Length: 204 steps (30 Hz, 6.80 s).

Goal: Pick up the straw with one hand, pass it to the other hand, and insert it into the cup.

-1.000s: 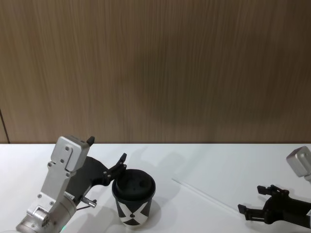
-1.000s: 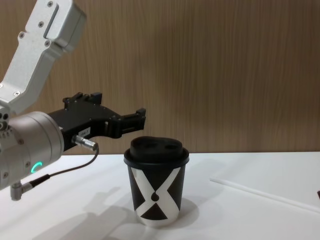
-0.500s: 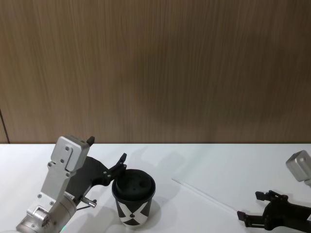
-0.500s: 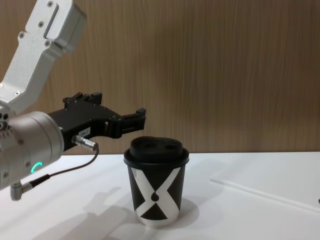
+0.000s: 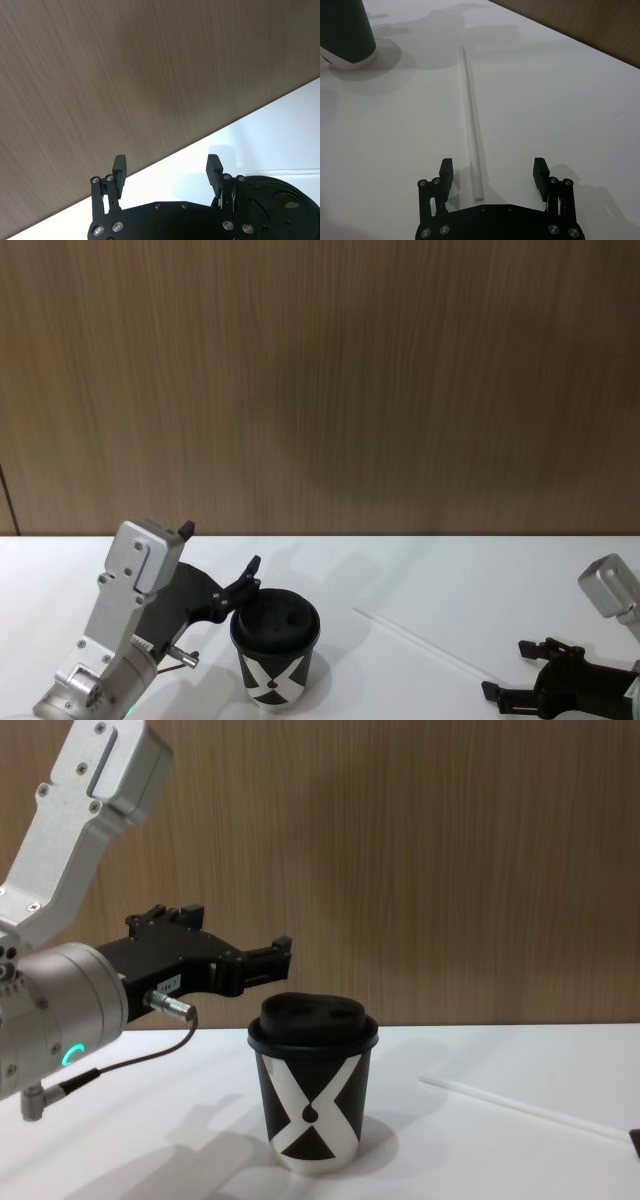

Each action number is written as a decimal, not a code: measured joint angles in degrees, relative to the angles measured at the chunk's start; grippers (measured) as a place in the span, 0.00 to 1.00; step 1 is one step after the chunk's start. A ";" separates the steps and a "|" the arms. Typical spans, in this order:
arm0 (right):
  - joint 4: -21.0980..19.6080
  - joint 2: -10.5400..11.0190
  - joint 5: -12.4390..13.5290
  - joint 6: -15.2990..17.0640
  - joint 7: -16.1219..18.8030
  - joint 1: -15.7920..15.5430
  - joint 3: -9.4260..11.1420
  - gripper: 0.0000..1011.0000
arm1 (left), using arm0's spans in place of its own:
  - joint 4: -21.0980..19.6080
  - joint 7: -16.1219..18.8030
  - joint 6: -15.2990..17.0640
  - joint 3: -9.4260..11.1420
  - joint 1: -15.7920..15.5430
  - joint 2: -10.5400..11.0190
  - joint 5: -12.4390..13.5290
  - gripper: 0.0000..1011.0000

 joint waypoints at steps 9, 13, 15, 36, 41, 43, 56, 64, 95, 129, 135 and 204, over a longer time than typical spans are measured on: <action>0.33 -0.05 0.15 0.42 0.00 0.56 -0.96 0.98 | 0.00 0.00 0.00 0.00 0.00 0.00 0.00 0.99; 0.34 0.00 0.21 0.52 -0.01 0.65 -1.19 0.90 | 0.00 0.00 0.00 0.00 0.00 0.00 0.00 0.99; 0.33 0.03 0.24 0.59 -0.03 0.69 -1.29 0.86 | 0.00 0.00 0.00 0.00 0.00 0.00 0.00 0.99; -0.72 0.90 0.96 2.03 -0.79 0.89 -2.42 0.22 | 0.00 0.00 0.00 0.00 0.00 0.00 0.00 0.99; -0.90 1.13 1.16 2.12 -0.74 0.97 -2.74 0.07 | 0.00 0.00 0.00 0.00 0.00 0.00 0.00 0.99; -0.96 1.26 1.26 2.13 -0.66 0.99 -2.88 0.04 | 0.00 0.00 0.00 0.00 0.00 0.00 0.00 0.99; -1.33 1.43 2.19 1.16 -0.87 0.77 -3.01 0.00 | 0.00 0.00 0.00 0.00 0.00 0.00 0.00 0.99; -2.21 0.80 3.83 -1.84 -2.38 -0.34 -1.17 0.00 | 0.00 0.00 0.00 0.00 0.00 0.00 0.00 0.99; -8.03 -6.66 17.39 -20.85 -2.07 -7.00 7.58 0.00 | 0.00 0.00 0.00 0.00 0.00 0.00 0.00 0.99; -15.12 -8.69 28.38 -23.76 11.29 -9.55 3.11 0.00 | 0.00 0.00 0.00 0.00 0.00 0.00 0.00 0.99; -14.75 -8.49 27.89 -22.17 11.19 -8.02 1.37 0.00 | 0.00 0.00 0.00 0.00 0.00 0.00 0.00 0.99; -4.38 -12.07 26.14 -17.85 12.92 3.55 -6.00 0.00 | -5.29 -21.56 -1.96 -10.55 2.54 4.06 -24.50 0.99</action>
